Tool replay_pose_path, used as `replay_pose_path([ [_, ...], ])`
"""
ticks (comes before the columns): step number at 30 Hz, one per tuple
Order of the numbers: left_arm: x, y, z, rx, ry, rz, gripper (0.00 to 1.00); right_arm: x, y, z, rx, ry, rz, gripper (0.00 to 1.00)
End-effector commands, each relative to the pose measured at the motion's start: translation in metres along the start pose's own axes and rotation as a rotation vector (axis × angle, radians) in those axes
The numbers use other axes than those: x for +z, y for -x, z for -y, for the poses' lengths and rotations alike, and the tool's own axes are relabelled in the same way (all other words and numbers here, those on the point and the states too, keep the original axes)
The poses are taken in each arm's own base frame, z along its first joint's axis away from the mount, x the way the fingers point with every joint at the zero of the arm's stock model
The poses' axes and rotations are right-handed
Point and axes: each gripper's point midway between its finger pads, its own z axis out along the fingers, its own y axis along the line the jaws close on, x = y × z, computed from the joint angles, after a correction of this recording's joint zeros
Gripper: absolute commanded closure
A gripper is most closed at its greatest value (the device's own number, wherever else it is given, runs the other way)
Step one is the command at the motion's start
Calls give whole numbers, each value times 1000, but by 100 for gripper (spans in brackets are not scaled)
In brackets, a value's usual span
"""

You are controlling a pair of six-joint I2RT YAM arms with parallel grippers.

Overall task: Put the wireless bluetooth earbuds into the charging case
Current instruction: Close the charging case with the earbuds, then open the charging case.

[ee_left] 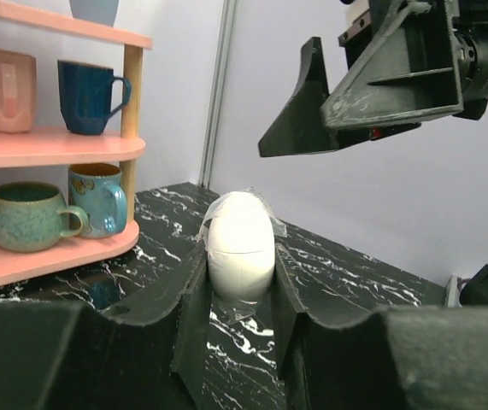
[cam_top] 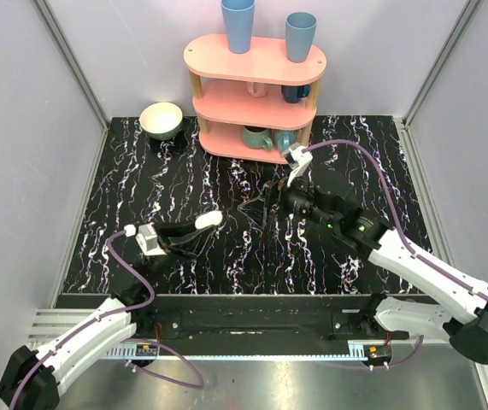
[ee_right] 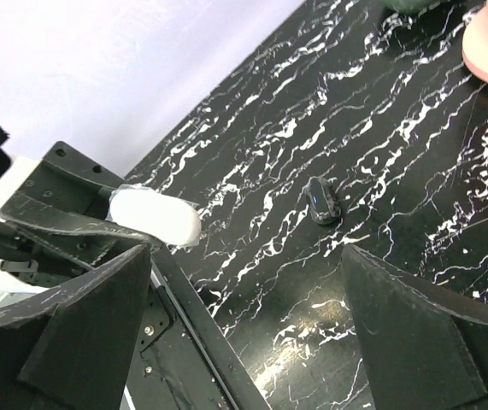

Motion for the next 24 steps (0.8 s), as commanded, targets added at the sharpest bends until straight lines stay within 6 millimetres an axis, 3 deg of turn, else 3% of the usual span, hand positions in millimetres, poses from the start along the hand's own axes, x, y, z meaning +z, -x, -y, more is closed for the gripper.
replay_pose_path([
  [1, -1, -18, 9, -10, -60, -75, 100, 17, 6, -3, 12, 20, 15, 0],
  [7, 10, -26, 24, -43, -162, -137, 100, 43, 0, -9, 87, 79, 8, 0],
  [14, 15, -18, 15, -88, -105, -62, 100, 58, -47, 13, 62, -121, -57, 0],
  [19, 17, -20, 3, -109, -38, -45, 100, 77, -109, 28, 105, -225, -151, 0],
  [24, 13, -7, 4, -128, -35, 28, 100, 79, -119, 38, 106, -286, -176, 0],
])
